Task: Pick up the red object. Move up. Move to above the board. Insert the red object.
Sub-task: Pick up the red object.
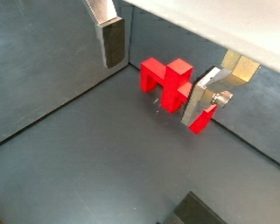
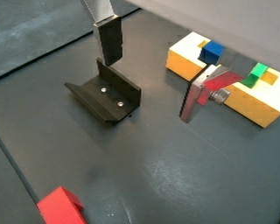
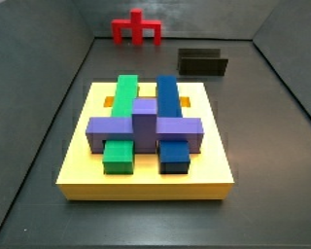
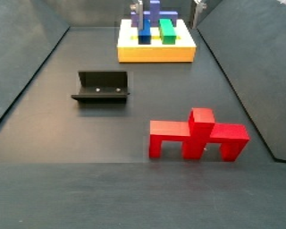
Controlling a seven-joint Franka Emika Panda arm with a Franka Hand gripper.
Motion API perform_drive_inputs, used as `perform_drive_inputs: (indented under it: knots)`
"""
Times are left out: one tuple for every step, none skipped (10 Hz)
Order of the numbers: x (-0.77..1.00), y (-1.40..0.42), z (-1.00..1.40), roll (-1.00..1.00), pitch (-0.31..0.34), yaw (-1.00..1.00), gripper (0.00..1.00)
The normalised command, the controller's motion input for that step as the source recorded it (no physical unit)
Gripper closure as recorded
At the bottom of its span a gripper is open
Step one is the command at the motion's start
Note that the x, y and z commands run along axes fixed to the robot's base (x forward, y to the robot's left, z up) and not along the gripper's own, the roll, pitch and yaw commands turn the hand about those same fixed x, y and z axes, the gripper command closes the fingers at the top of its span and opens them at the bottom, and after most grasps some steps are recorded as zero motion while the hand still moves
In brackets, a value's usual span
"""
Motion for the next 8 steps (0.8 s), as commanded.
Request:
perform_drive_inputs:
  knots:
    - [0.00,-0.02,0.00,0.00,0.000,0.00,0.00]
    - [-0.16,0.01,0.00,-0.04,-0.099,-0.02,0.00]
    - [0.00,0.35,-0.16,-0.04,0.000,-0.07,0.00]
    - [-0.19,0.58,-0.40,-0.01,-0.034,-0.11,0.00]
    - [-0.22,0.74,-0.46,-0.05,-0.029,-0.16,0.00]
    - [-0.18,0.77,-0.43,-0.05,-0.007,-0.16,0.00]
    - [-0.23,0.79,-0.40,-0.03,-0.003,-0.14,0.00]
    - [-0.27,0.78,-0.45,0.00,0.000,-0.18,0.00]
